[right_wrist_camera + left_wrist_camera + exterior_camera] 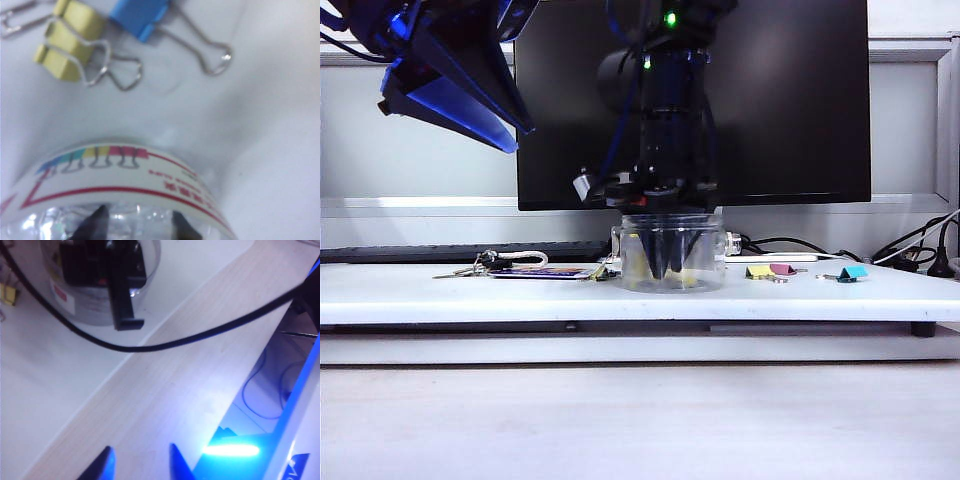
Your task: Take the clips out of the round transparent plastic box and place them on the table.
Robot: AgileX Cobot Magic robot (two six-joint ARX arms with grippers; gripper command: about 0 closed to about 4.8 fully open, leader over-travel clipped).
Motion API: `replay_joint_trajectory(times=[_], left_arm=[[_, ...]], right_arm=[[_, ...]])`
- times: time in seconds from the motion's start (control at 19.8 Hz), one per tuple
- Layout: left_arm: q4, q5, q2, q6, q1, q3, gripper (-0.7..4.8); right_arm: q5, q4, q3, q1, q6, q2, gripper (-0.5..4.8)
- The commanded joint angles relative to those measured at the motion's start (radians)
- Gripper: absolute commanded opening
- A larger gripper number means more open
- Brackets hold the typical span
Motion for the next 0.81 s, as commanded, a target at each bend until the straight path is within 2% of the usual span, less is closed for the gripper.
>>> replay_joint_trajectory(times=[0.05, 0.3, 0.4, 0.51, 0.61, 0.81], left_arm=[[0.002, 0.019, -0.004, 0.011, 0.0, 0.0, 1.51], [0.006, 0.019, -0.004, 0.013, 0.0, 0.0, 1.51], [0.008, 0.019, -0.004, 0.015, 0.0, 0.0, 1.5], [0.011, 0.019, -0.004, 0.015, 0.0, 0.0, 1.43], [0.017, 0.019, -0.004, 0.015, 0.0, 0.0, 1.42], [0.021, 0.018, -0.004, 0.015, 0.0, 0.0, 1.42]], right_arm=[[0.0, 0.029, -0.002, 0.001, 0.002, 0.003, 1.7], [0.0, 0.031, -0.002, 0.001, 0.007, 0.005, 1.7], [-0.06, 0.029, -0.002, 0.001, 0.04, 0.005, 1.71], [-0.069, 0.035, -0.002, 0.003, 0.055, 0.005, 1.72], [-0.088, 0.034, -0.001, 0.009, 0.056, 0.002, 2.16], [-0.125, 0.035, -0.001, 0.019, 0.06, -0.007, 2.17]])
